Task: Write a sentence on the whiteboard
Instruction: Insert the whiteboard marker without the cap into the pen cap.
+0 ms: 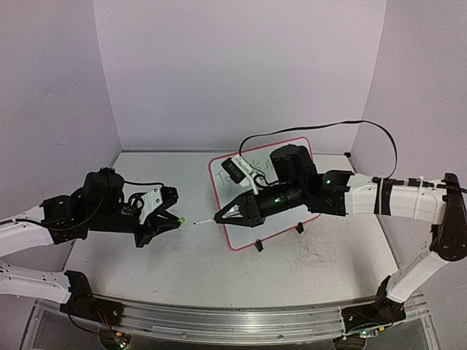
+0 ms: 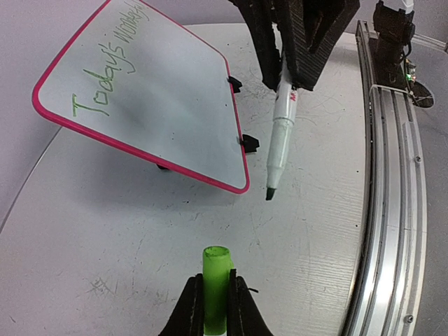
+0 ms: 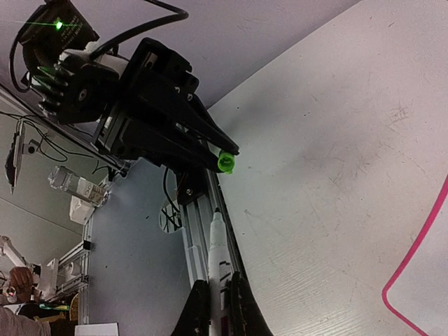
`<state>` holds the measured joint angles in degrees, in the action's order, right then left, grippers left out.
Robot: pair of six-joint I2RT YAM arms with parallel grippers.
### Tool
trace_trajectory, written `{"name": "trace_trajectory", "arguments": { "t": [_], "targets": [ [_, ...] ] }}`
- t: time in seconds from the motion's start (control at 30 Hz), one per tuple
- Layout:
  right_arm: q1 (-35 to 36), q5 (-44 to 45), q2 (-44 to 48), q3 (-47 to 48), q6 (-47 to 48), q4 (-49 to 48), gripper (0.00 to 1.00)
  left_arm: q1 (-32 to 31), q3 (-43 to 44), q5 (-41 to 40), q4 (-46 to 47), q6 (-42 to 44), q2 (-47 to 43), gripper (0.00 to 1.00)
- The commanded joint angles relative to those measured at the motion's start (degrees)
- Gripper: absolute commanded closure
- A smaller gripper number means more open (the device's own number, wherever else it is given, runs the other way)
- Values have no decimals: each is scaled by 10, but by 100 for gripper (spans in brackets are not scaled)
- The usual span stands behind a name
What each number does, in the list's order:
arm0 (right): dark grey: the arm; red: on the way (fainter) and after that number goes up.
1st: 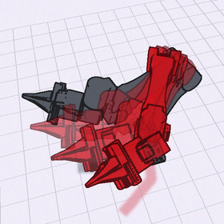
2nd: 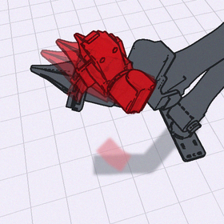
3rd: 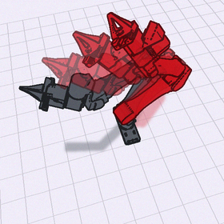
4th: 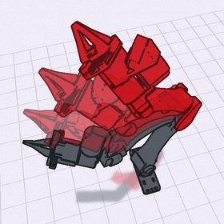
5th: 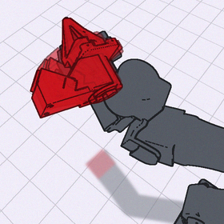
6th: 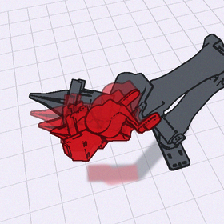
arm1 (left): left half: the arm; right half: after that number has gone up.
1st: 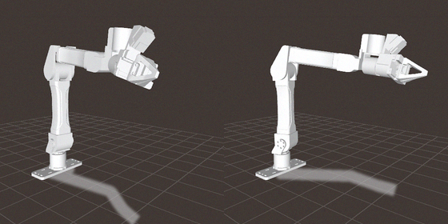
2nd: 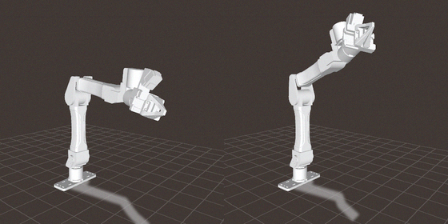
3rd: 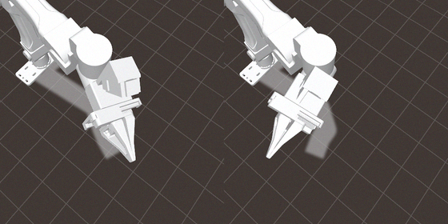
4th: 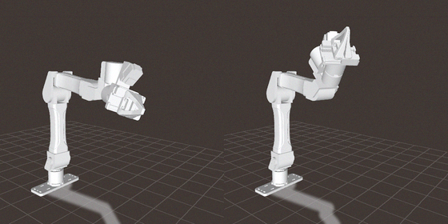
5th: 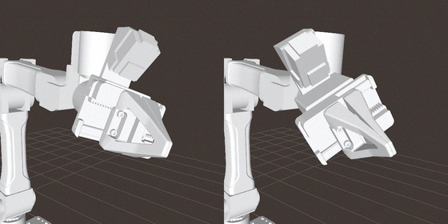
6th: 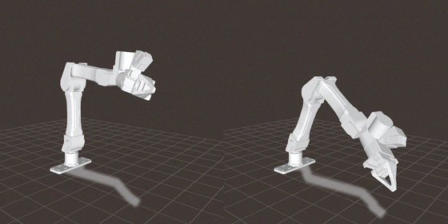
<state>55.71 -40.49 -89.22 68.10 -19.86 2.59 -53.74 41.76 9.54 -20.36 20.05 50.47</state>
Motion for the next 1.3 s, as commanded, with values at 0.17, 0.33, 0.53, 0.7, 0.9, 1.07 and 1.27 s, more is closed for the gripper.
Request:
{"name": "trace_trajectory", "arguments": {
  "t": [0.17, 0.33, 0.53, 0.7, 0.9, 1.07, 1.27],
  "targets": [
    [4, -1, -31, 57, -7, -22, 100, -3, 0, 9, 24, 15, 6, 100],
    [4, 4, -40, 70, -3, -22, 100, -5, 2, 9, 24, 15, 15, 100],
    [4, -2, -56, 82, 2, -13, 100, -6, 2, 6, 24, 15, 17, 100],
    [5, -2, -61, 80, 6, -8, 100, -6, 2, 5, 24, 15, 17, 100],
    [4, -1, -65, 84, 7, -5, 100, -7, 3, 3, 24, 16, 17, 100],
    [5, 1, -72, 87, 7, -2, 100, -7, 4, 5, 24, 17, 16, 100],
    [6, 1, -75, 91, 7, -1, 100, -8, 5, 8, 24, 17, 18, 100]
  ]
}}
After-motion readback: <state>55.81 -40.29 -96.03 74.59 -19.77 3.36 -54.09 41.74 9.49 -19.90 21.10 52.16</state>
